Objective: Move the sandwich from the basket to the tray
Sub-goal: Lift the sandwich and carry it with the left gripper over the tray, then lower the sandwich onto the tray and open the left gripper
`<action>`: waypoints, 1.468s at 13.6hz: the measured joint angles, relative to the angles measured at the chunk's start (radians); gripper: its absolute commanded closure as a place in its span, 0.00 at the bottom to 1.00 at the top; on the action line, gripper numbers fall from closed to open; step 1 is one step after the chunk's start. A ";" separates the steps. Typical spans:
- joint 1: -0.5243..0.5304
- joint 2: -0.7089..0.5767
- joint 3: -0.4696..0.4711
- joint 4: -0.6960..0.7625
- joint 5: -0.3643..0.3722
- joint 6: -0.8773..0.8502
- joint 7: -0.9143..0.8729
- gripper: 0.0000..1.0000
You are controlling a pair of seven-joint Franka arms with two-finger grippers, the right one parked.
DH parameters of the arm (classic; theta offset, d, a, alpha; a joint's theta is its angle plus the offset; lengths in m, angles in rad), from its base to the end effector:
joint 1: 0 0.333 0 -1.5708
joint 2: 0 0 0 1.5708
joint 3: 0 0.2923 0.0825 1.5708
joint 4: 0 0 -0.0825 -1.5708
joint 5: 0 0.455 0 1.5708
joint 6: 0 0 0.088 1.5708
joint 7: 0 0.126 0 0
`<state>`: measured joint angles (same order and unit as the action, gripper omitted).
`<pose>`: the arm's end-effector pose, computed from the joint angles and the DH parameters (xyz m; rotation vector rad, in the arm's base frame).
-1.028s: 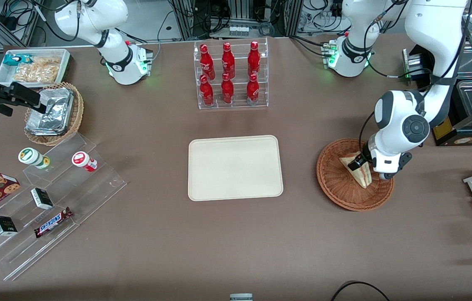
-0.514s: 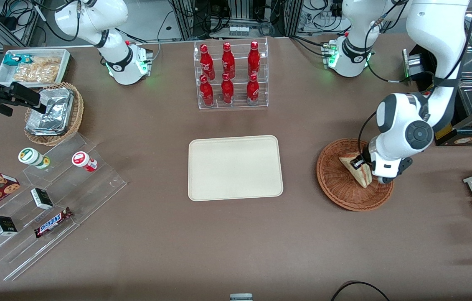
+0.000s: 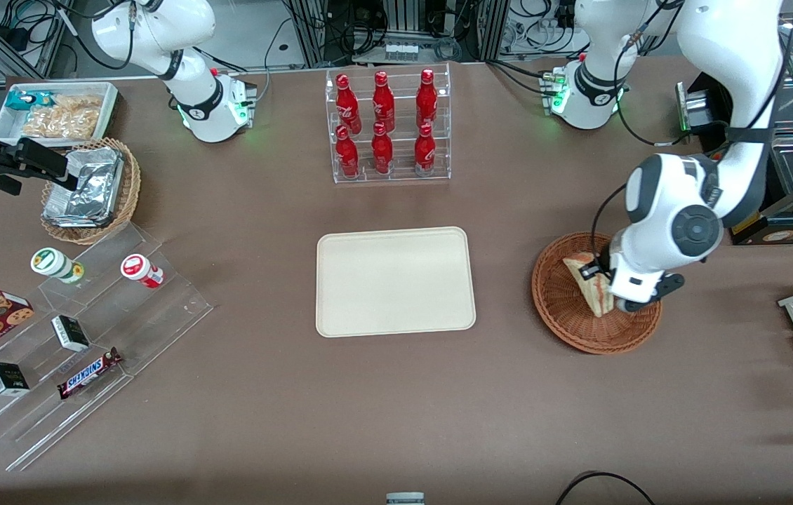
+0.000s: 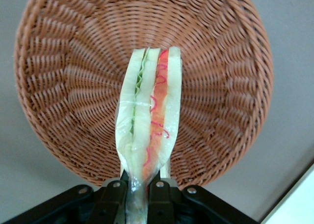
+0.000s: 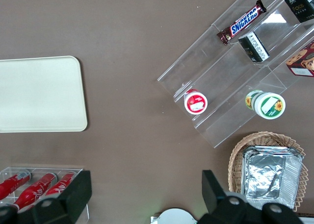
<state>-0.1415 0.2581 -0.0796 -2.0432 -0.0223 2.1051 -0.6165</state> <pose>0.5948 -0.1360 0.2122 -3.0184 -0.6264 0.3004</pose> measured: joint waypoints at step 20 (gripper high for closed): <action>-0.538 0.479 -0.025 0.631 -0.065 -0.012 -0.248 0.96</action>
<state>-0.6797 0.7375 -0.1042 -1.4121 -0.0869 2.0932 -0.8645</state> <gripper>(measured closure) 0.855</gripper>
